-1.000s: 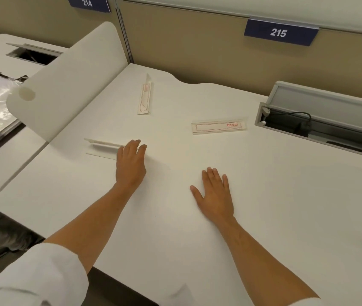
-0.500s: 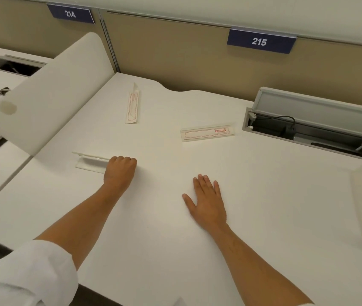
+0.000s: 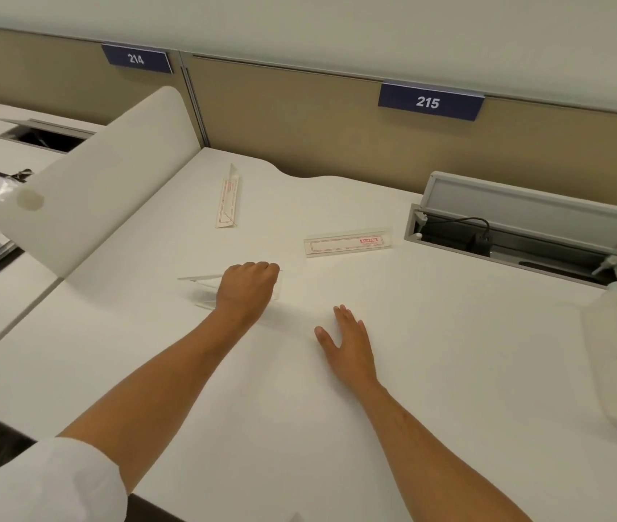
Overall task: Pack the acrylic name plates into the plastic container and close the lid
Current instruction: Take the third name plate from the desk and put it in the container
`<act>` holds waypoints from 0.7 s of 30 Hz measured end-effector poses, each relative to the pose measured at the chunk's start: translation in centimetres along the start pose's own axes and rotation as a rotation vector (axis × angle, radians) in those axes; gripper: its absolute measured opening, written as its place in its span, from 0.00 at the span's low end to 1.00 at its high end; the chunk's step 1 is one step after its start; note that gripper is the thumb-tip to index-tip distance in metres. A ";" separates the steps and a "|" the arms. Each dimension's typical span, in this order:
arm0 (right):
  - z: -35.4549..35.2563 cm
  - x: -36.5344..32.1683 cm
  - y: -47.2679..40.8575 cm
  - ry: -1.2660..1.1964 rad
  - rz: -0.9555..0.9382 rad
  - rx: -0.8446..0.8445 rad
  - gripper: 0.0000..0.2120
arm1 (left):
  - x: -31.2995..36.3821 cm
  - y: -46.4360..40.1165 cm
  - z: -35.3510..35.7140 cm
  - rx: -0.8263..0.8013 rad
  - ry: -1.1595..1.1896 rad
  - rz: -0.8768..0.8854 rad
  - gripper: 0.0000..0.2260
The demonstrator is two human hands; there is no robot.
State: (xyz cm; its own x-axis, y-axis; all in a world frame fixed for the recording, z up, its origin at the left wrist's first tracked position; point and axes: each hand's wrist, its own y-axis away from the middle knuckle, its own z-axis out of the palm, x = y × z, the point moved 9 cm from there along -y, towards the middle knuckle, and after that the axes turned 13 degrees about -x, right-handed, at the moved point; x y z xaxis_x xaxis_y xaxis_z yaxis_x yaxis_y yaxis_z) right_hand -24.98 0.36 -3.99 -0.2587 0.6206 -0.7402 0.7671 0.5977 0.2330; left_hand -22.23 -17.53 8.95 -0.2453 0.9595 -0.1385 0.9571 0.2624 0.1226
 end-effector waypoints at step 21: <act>-10.4 5.0 6.4 -0.987 0.063 0.091 0.21 | 7.7 -0.2 -5.5 0.152 1.748 -0.093 0.07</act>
State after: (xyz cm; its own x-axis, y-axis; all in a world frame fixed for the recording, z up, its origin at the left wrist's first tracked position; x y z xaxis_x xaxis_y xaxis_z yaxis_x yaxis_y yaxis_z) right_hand -27.42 12.56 0.38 0.3571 -0.0752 -0.9311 0.8156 0.5109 0.2716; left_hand -25.16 -9.63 13.28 -0.0605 -0.0554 0.9966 0.9113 0.4044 0.0778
